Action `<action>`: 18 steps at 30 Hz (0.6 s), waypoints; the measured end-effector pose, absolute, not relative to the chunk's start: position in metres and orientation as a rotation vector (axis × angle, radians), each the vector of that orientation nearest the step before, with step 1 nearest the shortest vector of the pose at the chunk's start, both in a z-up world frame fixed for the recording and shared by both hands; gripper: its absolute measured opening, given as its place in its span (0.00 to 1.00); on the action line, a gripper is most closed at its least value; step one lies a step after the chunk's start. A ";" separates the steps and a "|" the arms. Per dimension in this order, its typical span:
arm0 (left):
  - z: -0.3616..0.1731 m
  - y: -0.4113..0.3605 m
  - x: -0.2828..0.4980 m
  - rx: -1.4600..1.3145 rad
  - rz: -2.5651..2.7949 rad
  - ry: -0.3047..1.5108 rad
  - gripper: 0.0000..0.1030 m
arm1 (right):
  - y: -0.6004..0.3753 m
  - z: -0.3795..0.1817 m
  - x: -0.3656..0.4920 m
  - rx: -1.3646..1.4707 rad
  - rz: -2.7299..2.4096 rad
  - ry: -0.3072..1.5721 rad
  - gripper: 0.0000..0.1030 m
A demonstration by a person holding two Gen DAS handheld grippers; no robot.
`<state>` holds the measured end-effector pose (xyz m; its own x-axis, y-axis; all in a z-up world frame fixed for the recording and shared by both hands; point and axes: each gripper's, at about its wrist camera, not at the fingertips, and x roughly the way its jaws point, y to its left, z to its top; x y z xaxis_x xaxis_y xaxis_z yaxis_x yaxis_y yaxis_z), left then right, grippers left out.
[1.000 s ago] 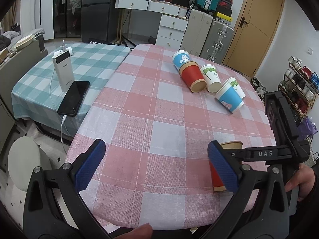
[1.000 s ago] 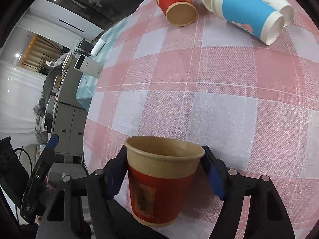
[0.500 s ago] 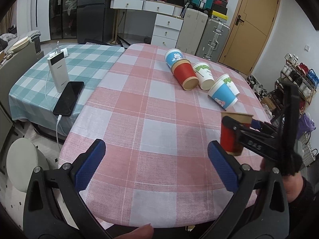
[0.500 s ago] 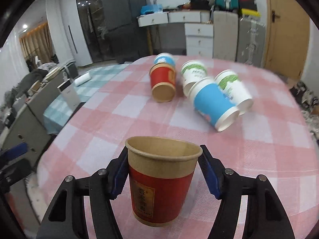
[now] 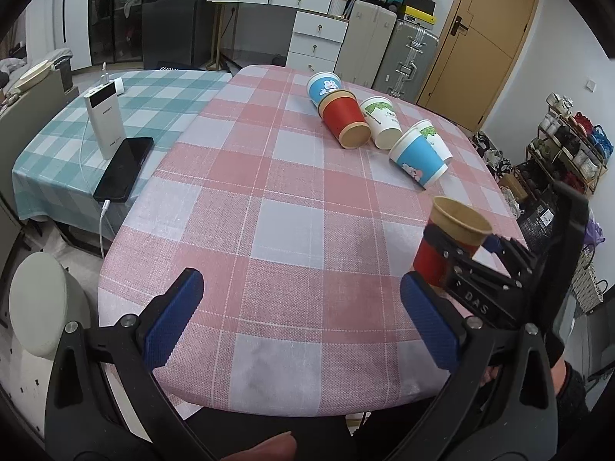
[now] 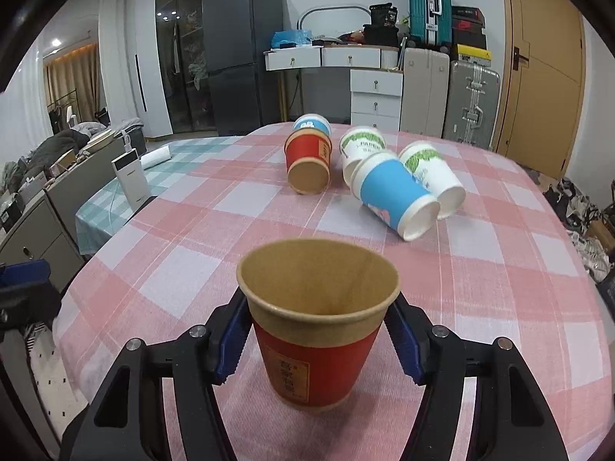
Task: Flip cup upright
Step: 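Rotate the red cup with the right tool until its rim faces up, then set the upright red cup on the table and open the right tool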
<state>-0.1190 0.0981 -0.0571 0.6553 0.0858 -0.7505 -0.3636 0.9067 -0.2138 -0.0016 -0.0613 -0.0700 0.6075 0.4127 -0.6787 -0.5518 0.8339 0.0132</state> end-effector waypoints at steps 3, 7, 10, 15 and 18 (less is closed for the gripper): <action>-0.055 0.096 -0.121 -0.361 0.264 0.819 0.99 | -0.069 -0.076 -0.009 -0.197 0.569 0.746 0.65; -0.055 0.095 -0.123 -0.363 0.274 0.825 0.99 | -0.075 -0.076 -0.014 -0.203 0.603 0.793 0.96; -0.056 0.092 -0.122 -0.373 0.271 0.834 0.99 | -0.082 -0.070 -0.023 -0.229 0.612 0.791 0.97; -0.056 0.077 -0.114 -0.347 0.244 0.846 0.99 | -0.107 -0.054 -0.036 -0.190 0.625 0.790 0.98; -0.054 0.066 -0.105 -0.330 0.212 0.849 0.99 | -0.123 -0.033 -0.042 -0.136 0.611 0.735 0.98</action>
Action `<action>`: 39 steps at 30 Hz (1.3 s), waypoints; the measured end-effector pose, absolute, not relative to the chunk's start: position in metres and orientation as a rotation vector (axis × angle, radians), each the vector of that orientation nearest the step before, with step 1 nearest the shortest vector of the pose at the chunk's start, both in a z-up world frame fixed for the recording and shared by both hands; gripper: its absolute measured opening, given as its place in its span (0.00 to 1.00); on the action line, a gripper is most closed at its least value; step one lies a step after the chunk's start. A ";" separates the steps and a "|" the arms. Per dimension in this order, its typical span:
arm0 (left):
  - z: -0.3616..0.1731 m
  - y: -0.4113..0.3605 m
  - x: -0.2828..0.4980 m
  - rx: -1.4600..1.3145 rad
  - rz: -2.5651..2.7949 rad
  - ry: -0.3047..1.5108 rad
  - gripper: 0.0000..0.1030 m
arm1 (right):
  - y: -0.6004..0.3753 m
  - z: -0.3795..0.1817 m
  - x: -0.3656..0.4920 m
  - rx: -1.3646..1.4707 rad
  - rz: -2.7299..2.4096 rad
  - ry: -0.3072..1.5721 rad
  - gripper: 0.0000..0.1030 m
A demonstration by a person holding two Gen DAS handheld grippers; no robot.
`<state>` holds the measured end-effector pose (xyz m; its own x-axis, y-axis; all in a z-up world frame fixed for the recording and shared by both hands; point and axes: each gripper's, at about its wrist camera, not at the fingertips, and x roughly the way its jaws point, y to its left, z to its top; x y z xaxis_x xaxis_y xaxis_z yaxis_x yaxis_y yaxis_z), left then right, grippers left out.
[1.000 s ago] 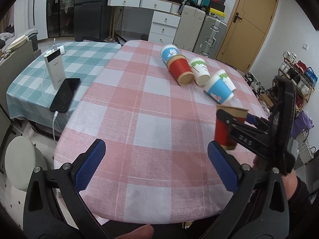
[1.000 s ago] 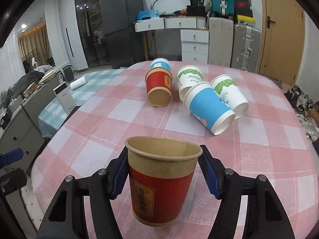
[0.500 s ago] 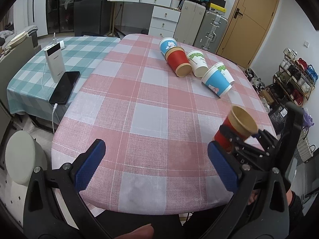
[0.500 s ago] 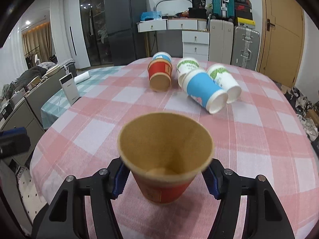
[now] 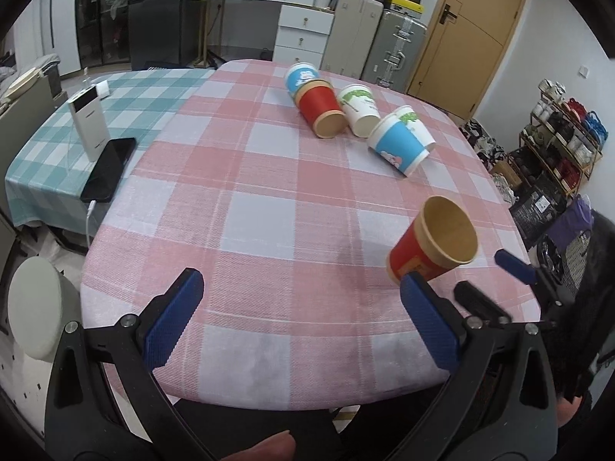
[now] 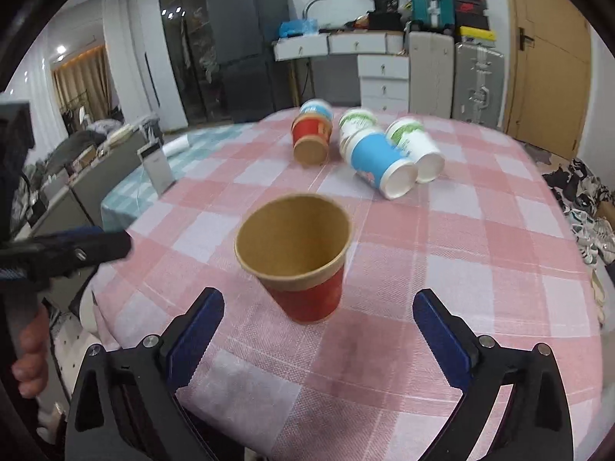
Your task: Flip cup upright
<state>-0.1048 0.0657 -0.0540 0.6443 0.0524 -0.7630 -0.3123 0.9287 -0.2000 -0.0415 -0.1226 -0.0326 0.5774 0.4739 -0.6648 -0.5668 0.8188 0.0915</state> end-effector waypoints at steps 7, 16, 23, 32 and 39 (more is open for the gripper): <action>-0.037 0.033 -0.079 -0.254 0.161 0.815 0.99 | -0.151 0.020 -0.042 -0.050 0.577 0.636 0.99; -0.013 0.008 -0.066 -0.196 0.124 0.767 0.99 | -0.166 0.038 -0.049 -0.018 0.571 0.613 0.99; -0.009 0.001 -0.070 -0.180 0.130 0.768 0.99 | -0.165 0.034 -0.055 -0.014 0.582 0.618 0.99; -0.011 0.000 -0.076 -0.173 0.139 0.766 0.99 | -0.164 0.038 -0.059 -0.019 0.588 0.597 0.99; -0.012 0.001 -0.079 -0.168 0.145 0.767 0.99 | -0.165 0.038 -0.058 -0.011 0.579 0.598 0.99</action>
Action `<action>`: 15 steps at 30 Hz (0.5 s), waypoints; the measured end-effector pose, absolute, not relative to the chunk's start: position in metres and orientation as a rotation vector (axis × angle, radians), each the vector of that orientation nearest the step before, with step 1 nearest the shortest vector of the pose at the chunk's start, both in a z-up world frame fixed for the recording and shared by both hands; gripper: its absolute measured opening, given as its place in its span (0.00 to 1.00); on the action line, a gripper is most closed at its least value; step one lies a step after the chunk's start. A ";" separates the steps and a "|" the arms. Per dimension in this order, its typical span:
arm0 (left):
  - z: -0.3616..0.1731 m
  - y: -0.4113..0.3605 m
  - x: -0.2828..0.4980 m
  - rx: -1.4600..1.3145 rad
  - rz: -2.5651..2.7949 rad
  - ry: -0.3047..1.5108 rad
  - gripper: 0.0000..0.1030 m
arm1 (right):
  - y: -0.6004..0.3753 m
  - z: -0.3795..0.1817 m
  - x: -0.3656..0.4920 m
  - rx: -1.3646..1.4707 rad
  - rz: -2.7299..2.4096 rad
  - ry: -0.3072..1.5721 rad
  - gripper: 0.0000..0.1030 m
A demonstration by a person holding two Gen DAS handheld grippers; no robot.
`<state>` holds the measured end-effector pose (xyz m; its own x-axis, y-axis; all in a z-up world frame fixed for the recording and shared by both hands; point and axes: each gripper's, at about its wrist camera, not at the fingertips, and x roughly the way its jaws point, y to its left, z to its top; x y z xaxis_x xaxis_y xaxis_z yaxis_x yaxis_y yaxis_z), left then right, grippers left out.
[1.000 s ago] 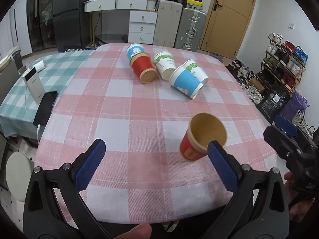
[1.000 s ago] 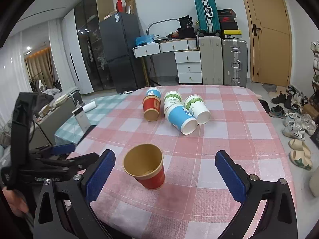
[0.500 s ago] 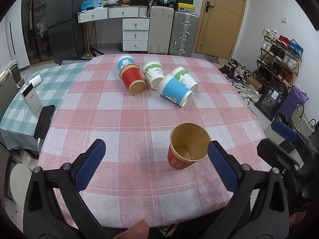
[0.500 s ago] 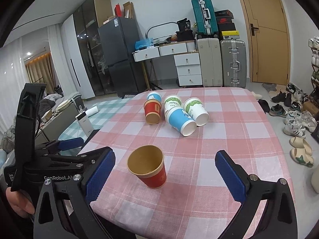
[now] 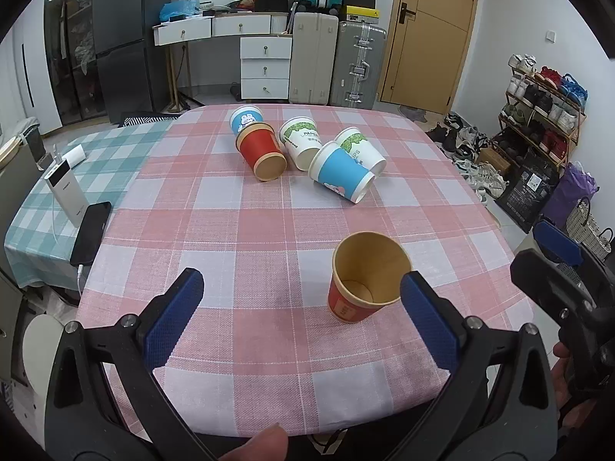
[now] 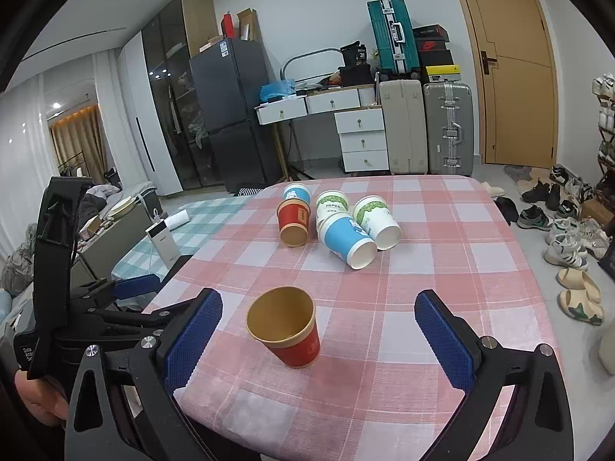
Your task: Flip cup upright
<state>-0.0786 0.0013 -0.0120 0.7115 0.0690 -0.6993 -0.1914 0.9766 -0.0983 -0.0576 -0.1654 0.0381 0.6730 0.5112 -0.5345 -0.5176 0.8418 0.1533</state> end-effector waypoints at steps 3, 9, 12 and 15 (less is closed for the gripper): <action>-0.012 0.001 -0.079 -0.171 0.145 0.765 0.99 | -0.165 0.038 -0.057 -0.014 0.584 0.597 0.99; -0.012 0.003 -0.080 -0.173 0.147 0.766 0.99 | -0.165 0.038 -0.057 -0.015 0.586 0.600 0.99; -0.012 0.004 -0.080 -0.172 0.148 0.768 0.99 | -0.165 0.038 -0.057 -0.015 0.584 0.601 0.99; -0.012 0.004 -0.080 -0.174 0.148 0.768 0.99 | -0.165 0.037 -0.056 -0.013 0.581 0.609 0.99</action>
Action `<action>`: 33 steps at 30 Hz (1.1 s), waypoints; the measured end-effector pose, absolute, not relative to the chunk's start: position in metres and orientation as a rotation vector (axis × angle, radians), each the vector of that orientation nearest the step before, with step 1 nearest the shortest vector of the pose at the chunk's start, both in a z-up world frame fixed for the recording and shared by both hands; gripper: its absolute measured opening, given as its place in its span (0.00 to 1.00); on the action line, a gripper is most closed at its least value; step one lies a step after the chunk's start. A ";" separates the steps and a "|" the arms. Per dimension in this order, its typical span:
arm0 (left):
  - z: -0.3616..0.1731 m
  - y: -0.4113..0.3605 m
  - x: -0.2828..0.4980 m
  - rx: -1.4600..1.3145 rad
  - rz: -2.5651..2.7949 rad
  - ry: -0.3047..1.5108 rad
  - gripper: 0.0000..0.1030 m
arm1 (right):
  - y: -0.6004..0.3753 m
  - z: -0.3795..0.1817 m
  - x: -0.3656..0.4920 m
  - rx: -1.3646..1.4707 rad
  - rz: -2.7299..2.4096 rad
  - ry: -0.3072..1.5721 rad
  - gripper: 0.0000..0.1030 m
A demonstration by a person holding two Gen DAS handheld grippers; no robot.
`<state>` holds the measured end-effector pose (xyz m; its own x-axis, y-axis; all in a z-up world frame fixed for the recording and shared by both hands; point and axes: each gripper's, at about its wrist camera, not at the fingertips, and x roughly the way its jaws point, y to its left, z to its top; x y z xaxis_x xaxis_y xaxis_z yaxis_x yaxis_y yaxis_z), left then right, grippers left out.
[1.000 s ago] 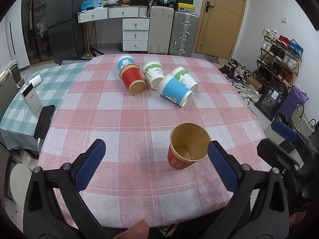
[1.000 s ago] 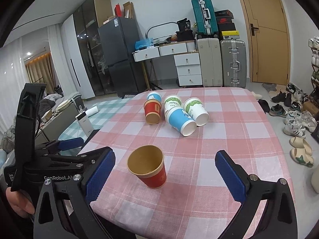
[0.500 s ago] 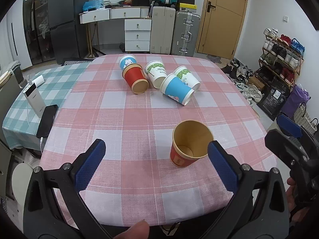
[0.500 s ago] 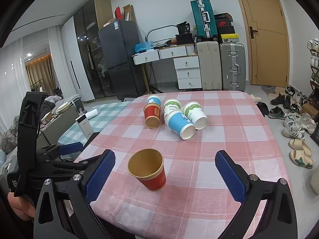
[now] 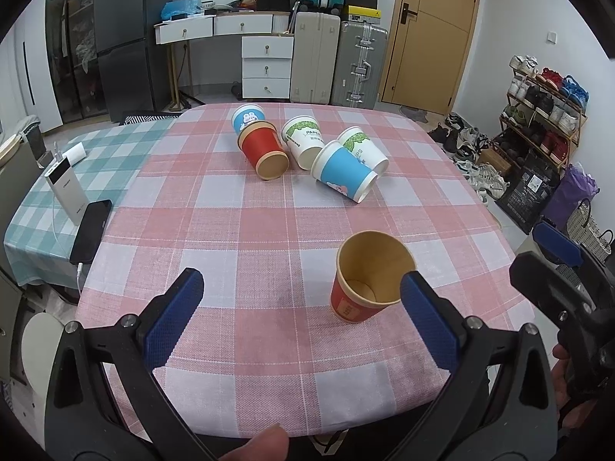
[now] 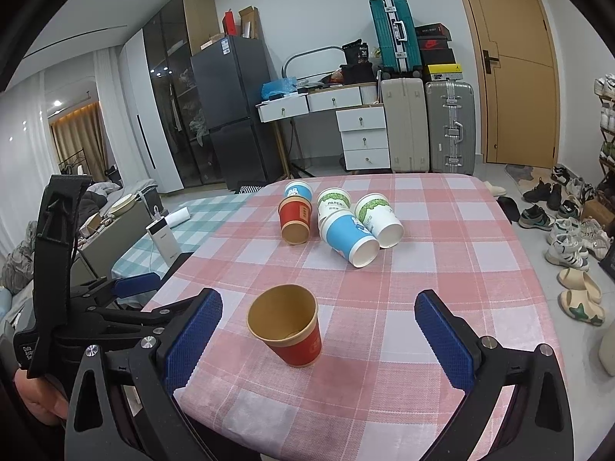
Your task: Flip cup upright
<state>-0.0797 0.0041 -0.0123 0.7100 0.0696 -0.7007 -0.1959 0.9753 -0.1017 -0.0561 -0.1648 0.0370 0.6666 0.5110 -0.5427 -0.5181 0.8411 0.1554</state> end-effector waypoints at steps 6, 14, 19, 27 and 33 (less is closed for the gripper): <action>-0.014 0.004 -0.079 -0.171 0.145 0.771 0.99 | -0.165 0.037 -0.057 -0.012 0.582 0.605 0.99; -0.015 0.001 -0.077 -0.175 0.140 0.766 0.99 | -0.166 0.037 -0.057 -0.013 0.581 0.604 0.99; -0.015 -0.004 -0.077 -0.174 0.134 0.761 0.99 | -0.167 0.037 -0.056 -0.011 0.577 0.605 0.99; -0.015 -0.003 -0.077 -0.174 0.134 0.760 0.99 | -0.168 0.036 -0.055 -0.013 0.579 0.607 0.99; -0.016 -0.004 -0.077 -0.178 0.133 0.760 0.99 | -0.167 0.036 -0.056 -0.012 0.579 0.606 0.99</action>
<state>-0.0773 -0.0036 -0.0155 0.7176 0.0548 -0.6943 -0.1834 0.9766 -0.1124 -0.0556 -0.1672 0.0363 0.6689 0.5104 -0.5404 -0.5175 0.8416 0.1544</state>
